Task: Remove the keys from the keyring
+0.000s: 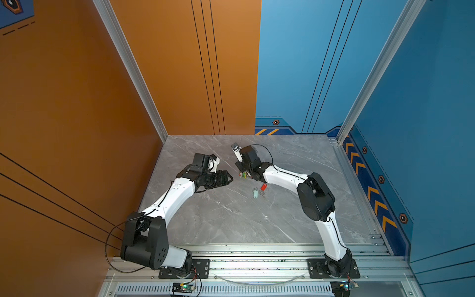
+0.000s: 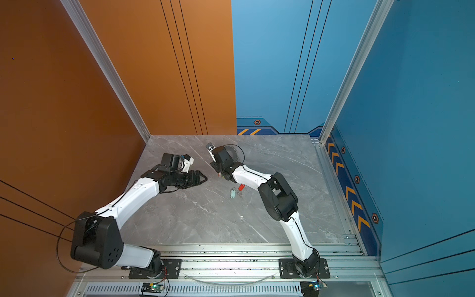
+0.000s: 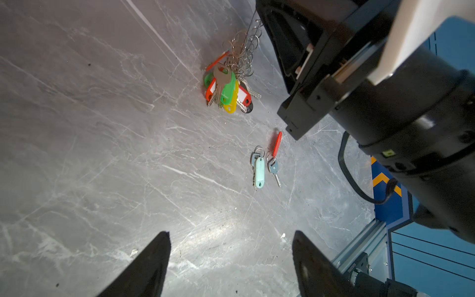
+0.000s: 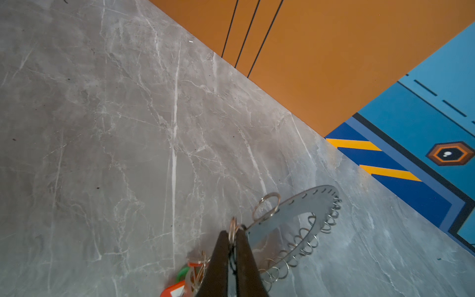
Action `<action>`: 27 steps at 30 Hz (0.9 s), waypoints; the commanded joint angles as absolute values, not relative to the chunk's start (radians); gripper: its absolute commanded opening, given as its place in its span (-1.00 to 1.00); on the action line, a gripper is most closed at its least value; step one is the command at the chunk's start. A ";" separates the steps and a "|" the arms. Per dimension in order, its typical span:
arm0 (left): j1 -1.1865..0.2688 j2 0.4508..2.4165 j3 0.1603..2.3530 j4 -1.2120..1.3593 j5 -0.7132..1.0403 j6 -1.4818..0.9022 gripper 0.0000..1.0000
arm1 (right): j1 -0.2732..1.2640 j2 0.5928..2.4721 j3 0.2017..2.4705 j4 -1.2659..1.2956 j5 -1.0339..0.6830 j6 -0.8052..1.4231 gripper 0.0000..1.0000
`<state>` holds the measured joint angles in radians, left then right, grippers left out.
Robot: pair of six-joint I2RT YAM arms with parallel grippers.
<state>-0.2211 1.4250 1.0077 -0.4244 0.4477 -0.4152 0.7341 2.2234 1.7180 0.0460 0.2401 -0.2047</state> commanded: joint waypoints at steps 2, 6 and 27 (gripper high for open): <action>-0.205 1.402 0.982 -0.454 0.475 -0.407 0.53 | 0.750 2.278 1.768 -0.048 0.233 -0.255 -0.80; -0.192 1.392 0.967 -0.454 0.482 -0.402 0.53 | 0.765 2.298 1.780 -0.079 0.237 -0.295 -0.81; -0.166 1.356 0.916 -0.454 0.485 -0.390 0.54 | 0.723 2.404 1.940 -0.175 0.142 -0.397 -0.63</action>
<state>-0.1753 1.3796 0.9302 -0.4389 0.4625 -0.4080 0.7326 2.3745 1.8992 -0.1329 0.1757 -0.3897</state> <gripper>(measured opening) 0.772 0.188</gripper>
